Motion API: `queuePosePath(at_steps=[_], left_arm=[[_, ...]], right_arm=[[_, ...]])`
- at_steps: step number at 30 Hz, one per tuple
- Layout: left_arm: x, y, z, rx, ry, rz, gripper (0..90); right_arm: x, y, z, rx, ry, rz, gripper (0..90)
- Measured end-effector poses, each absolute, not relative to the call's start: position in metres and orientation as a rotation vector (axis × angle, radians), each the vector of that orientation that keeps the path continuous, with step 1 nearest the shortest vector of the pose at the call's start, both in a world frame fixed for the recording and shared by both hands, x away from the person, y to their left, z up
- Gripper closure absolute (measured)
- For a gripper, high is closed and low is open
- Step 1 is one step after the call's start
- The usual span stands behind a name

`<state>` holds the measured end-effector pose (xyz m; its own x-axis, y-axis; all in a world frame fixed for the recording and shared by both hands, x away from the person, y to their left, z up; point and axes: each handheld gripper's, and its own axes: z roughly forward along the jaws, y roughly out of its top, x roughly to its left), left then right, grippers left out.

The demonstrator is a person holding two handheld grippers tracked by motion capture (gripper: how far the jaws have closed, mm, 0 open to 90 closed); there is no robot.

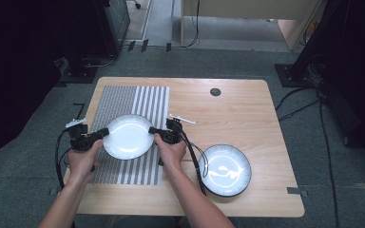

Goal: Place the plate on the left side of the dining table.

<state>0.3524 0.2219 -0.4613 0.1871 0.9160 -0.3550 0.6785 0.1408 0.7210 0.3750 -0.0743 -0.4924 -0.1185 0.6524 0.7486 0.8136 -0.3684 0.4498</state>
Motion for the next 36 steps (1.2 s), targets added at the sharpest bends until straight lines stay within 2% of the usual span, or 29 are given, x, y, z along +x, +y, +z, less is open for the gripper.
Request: queuePosePath(at_steps=[20, 36], left_arm=[[0.404, 0.233, -0.492, 1.533, 1.655, 0.370, 85.7], [0.408, 0.229, -0.503, 1.578, 1.643, 0.385, 82.7]], right_arm=[[0.435, -0.048, -0.515, -2.008, -1.760, -1.403, 85.8], [0.441, -0.048, -0.521, -1.994, -1.837, -1.409, 85.0]])
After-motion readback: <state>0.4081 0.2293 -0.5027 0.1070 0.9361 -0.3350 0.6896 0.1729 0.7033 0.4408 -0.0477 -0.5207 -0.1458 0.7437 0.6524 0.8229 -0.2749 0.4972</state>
